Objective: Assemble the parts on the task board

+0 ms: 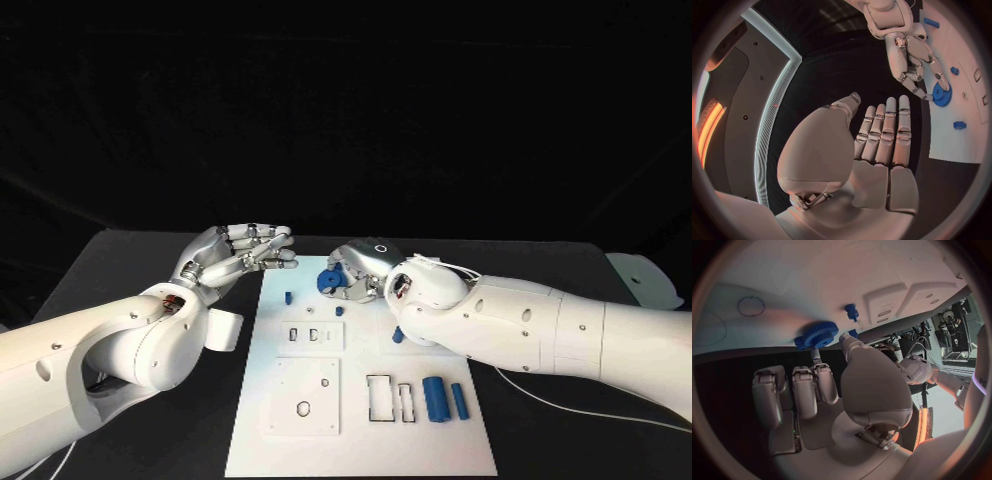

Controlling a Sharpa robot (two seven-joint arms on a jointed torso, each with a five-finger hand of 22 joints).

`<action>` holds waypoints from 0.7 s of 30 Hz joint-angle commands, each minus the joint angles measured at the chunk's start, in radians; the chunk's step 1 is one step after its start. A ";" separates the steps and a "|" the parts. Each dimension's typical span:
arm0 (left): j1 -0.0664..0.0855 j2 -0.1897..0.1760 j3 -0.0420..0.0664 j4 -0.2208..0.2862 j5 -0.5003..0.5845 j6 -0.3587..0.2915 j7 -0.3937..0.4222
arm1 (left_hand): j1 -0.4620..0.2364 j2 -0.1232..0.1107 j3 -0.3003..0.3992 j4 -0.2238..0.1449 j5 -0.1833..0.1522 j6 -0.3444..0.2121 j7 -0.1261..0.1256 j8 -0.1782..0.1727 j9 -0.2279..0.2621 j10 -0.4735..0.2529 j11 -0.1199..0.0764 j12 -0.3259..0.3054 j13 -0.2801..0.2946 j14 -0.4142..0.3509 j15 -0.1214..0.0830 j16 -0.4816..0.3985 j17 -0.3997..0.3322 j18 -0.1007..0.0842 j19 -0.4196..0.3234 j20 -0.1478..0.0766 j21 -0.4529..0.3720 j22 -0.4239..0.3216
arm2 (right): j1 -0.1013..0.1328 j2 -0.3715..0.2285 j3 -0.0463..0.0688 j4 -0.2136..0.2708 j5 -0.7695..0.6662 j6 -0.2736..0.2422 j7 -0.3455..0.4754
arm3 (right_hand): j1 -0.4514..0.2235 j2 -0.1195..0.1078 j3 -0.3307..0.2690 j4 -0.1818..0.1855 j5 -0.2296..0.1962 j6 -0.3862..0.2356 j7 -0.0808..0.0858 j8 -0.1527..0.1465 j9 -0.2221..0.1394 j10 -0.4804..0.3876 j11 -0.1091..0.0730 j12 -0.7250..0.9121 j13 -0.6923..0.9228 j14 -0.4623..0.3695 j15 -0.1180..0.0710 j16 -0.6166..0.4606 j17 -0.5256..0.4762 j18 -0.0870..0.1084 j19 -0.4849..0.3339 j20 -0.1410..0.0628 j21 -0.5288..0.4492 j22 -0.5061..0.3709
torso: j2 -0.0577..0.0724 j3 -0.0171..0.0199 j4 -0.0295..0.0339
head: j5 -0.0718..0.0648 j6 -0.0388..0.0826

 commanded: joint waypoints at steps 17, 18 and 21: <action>0.001 0.000 0.001 0.001 -0.003 0.014 0.005 | -0.010 0.003 0.004 -0.002 0.002 -0.007 0.016 -0.007 -0.001 -0.001 0.005 -0.003 0.000 -0.010 -0.001 -0.004 0.002 0.013 0.000 0.005 -0.007 -0.002 | -0.002 -0.020 -0.001 0.002 0.029 0.058 -0.024 | -0.040 0.017 -0.005 -0.003 0.024 0.023 -0.005 0.009 -0.002 0.016 -0.004 0.018 0.167 0.104 -0.005 0.006 0.264 -0.014 0.105 -0.003 0.004 0.263 | 0.000 0.0000 -0.0008 | 0.000 -0.002; 0.001 0.000 0.001 0.001 -0.003 0.015 0.005 | -0.010 0.003 0.004 -0.002 0.002 -0.007 0.016 -0.007 -0.001 -0.001 0.005 -0.003 0.000 -0.010 -0.001 -0.004 0.002 0.013 0.000 0.005 -0.007 -0.002 | -0.002 -0.023 -0.001 0.004 0.028 0.054 -0.025 | -0.040 0.017 -0.005 -0.003 0.024 0.023 -0.005 0.009 -0.002 0.016 -0.004 0.018 0.167 0.104 -0.005 0.006 0.264 -0.014 0.105 -0.003 0.004 0.263 | 0.000 -0.0002 -0.0004 | 0.000 -0.003; 0.001 0.000 0.001 0.001 -0.003 0.015 0.005 | -0.010 0.003 0.004 -0.002 0.002 -0.007 0.016 -0.007 -0.001 -0.001 0.005 -0.003 0.000 -0.010 -0.001 -0.004 0.002 0.013 0.000 0.005 -0.007 -0.002 | -0.002 -0.039 -0.001 0.020 0.028 0.033 -0.024 | -0.042 0.019 -0.004 -0.004 0.031 0.023 -0.006 0.008 -0.002 0.016 -0.005 0.018 0.167 0.104 -0.006 0.006 0.264 -0.014 0.105 -0.004 0.004 0.263 | 0.001 0.0001 0.0007 | -0.002 -0.002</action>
